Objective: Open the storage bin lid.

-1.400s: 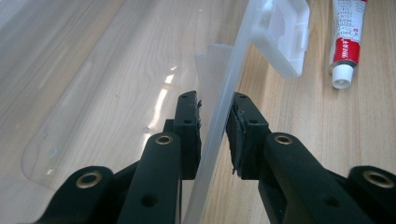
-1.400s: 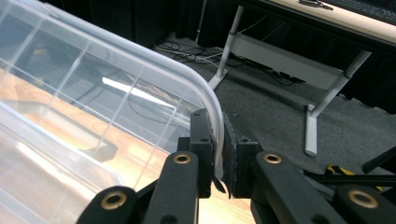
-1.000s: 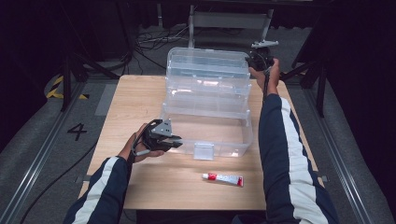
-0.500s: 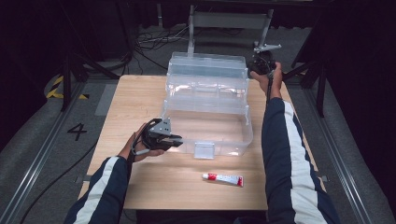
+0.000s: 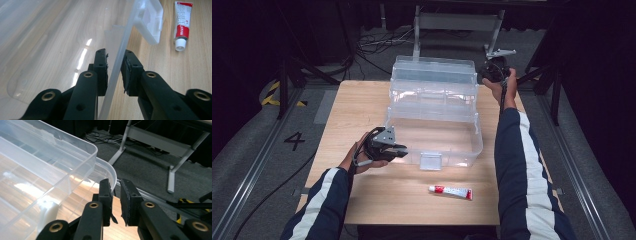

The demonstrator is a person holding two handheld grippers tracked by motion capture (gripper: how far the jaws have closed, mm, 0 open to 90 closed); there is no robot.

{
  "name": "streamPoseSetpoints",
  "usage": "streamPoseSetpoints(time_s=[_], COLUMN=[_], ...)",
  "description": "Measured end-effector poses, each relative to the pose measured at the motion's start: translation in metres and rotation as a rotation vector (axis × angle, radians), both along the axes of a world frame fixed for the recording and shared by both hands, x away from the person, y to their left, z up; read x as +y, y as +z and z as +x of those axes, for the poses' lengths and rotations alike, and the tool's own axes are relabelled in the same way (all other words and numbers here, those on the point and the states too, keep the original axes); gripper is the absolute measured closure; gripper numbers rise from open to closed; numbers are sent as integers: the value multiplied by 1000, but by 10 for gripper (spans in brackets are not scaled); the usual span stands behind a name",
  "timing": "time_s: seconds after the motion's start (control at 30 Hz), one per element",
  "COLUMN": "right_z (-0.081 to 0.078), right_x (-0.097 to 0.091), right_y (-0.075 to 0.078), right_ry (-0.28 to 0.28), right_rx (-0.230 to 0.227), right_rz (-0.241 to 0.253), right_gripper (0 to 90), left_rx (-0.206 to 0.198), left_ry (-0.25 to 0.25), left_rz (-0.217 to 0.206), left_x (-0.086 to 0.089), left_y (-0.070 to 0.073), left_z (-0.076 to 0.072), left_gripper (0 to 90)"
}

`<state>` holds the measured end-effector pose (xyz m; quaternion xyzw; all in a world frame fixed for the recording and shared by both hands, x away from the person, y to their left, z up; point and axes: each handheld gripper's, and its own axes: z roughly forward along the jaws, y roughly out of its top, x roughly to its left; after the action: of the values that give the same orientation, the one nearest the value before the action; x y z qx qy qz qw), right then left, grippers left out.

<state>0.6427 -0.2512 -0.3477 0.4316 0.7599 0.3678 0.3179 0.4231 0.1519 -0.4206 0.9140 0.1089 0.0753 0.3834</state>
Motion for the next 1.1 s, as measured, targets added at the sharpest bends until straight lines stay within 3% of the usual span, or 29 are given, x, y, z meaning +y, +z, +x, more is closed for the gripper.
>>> streamPoseSetpoints(time_s=[0.37, 0.57, 0.63, 1.1], right_z=[-13, -24, -33, -76], right_x=[-3, 4, 8, 0], right_y=[2, 8, 10, 18], right_ry=[-23, -1, 9, 50], right_rx=[-24, -36, -27, -46], right_rz=[-4, -16, -36, -35], right_gripper=[780, 773, 765, 762], left_rx=[11, 10, 6, 6], left_ry=[9, 8, 4, 4], left_rz=[4, 5, 9, 12], left_x=[-1, -1, -1, -1], left_y=[1, 1, 1, 1], left_z=[0, 0, 0, 0], left_gripper=[756, 755, 757, 756])
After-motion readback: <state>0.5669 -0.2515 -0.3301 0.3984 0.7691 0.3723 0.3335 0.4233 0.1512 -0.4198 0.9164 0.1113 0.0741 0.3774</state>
